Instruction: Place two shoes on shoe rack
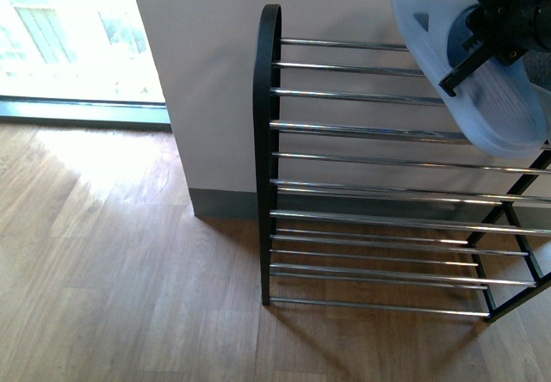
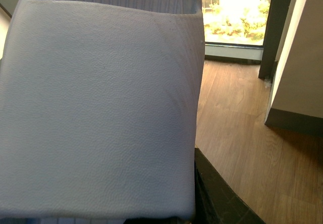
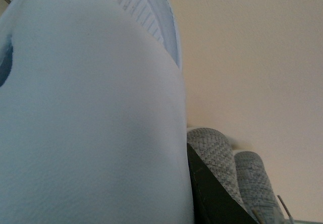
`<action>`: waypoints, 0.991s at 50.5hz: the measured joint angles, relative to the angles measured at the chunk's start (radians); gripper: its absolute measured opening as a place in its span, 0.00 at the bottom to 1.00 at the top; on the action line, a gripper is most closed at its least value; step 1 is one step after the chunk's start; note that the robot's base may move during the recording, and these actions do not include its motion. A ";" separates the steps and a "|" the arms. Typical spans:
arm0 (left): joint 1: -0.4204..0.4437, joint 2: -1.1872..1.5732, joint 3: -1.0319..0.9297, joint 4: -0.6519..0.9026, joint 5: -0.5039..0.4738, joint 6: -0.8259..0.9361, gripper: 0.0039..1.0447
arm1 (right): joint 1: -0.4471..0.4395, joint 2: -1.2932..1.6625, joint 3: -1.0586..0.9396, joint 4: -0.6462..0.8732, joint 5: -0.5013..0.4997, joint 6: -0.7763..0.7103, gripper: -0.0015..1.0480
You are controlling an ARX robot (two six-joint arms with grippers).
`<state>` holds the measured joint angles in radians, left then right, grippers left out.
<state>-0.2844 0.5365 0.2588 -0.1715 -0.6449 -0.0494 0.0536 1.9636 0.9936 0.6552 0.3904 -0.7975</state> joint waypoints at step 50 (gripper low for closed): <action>0.000 0.000 0.000 0.000 0.000 0.000 0.02 | -0.063 -0.176 0.166 -0.506 -0.164 0.314 0.92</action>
<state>-0.2844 0.5365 0.2588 -0.1715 -0.6445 -0.0494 -0.0090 1.7874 1.1595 0.1493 0.2268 -0.4839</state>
